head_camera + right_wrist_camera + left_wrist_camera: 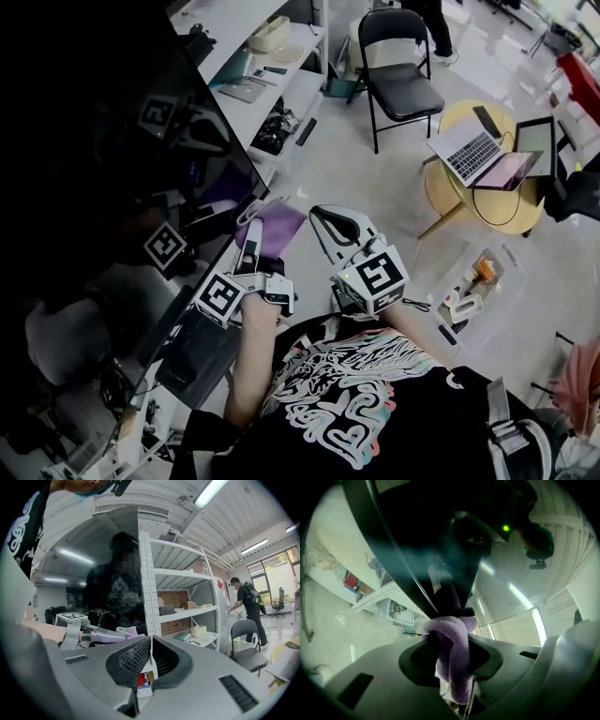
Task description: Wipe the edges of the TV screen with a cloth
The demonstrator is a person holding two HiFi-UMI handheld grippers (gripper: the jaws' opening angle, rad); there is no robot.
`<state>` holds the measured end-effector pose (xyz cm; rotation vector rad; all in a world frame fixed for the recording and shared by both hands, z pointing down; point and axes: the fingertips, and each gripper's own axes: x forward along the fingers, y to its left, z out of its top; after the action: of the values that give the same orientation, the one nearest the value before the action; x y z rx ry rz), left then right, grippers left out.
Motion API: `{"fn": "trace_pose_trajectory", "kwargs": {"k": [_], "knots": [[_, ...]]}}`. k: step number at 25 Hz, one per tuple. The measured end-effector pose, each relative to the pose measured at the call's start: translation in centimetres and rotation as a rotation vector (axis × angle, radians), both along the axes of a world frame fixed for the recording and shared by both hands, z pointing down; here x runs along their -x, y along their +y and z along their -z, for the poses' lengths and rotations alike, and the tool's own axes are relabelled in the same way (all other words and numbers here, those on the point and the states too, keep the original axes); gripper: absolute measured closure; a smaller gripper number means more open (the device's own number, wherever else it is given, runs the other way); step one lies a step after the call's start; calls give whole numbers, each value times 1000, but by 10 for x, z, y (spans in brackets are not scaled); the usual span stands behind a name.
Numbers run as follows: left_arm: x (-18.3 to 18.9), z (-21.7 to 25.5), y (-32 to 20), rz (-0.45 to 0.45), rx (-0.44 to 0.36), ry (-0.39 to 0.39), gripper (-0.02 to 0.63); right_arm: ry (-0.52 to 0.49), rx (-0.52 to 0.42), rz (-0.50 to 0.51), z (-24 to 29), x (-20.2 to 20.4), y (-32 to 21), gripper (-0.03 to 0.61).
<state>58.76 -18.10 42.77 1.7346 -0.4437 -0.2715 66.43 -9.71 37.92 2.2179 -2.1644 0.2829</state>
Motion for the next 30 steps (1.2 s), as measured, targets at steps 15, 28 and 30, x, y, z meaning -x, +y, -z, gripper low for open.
{"fn": "trace_pose_trajectory", "kwargs": {"k": [15, 28, 30], "knots": [[-80, -7, 1, -12, -54, -71, 482, -32, -5, -20, 2, -84, 23, 545], [-86, -26, 49, -172, -500, -403, 482, -47, 1, 23, -10, -94, 40, 545], [-80, -26, 56, -180, -593, -473, 482, -45, 4, 37, -13, -95, 40, 545]]}}
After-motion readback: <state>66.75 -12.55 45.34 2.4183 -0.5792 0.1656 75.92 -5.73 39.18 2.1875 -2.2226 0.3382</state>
